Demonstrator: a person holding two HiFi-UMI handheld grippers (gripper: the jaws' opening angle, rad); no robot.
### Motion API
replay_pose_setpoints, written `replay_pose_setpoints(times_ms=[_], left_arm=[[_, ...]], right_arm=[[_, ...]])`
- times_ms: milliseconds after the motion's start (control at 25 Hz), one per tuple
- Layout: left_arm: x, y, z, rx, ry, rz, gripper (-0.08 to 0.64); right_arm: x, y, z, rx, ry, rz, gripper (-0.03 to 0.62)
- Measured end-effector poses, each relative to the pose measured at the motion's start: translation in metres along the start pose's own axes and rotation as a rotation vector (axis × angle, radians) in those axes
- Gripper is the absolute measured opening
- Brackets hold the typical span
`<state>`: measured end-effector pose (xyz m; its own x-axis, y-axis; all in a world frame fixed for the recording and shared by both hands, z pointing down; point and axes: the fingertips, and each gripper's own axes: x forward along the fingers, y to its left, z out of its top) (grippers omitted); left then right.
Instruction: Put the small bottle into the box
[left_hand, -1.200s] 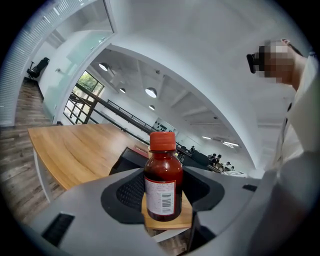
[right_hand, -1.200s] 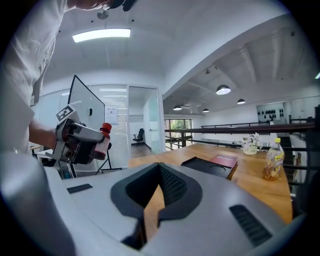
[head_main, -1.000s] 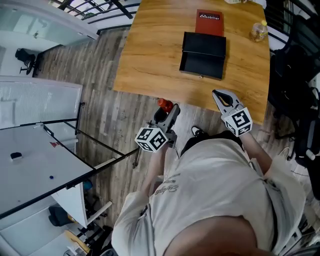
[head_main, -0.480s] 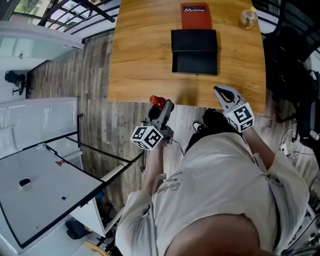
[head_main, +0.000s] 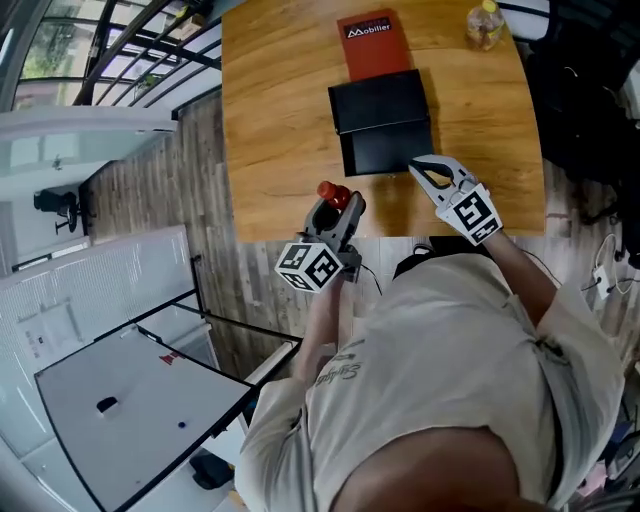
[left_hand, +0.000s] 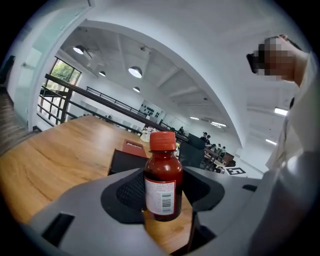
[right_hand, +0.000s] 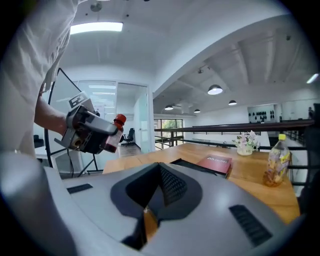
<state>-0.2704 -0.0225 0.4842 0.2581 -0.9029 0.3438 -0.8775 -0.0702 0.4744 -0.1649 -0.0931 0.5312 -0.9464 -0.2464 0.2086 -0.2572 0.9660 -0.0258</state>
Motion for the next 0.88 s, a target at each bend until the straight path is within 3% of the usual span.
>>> replay_pose_setpoints(times_ms=[320,680,880], left_arm=[[0.094,-0.009,0.001,-0.004,0.129,-0.065,0.227],[0.154,0.004,-0.026,0.048,0.349,-0.016,0.227],[0.171,0.028,-0.049,0.057,0.479,0.05,0.227]], right_arm=[[-0.021,-0.072,-0.023,0.052,0.003,-0.13,-0.006],[-0.05,-0.129,-0.056,0.133,0.031,-0.252,-0.006],[-0.053,-0.135,-0.064,0.17,0.04,-0.284,-0.006]])
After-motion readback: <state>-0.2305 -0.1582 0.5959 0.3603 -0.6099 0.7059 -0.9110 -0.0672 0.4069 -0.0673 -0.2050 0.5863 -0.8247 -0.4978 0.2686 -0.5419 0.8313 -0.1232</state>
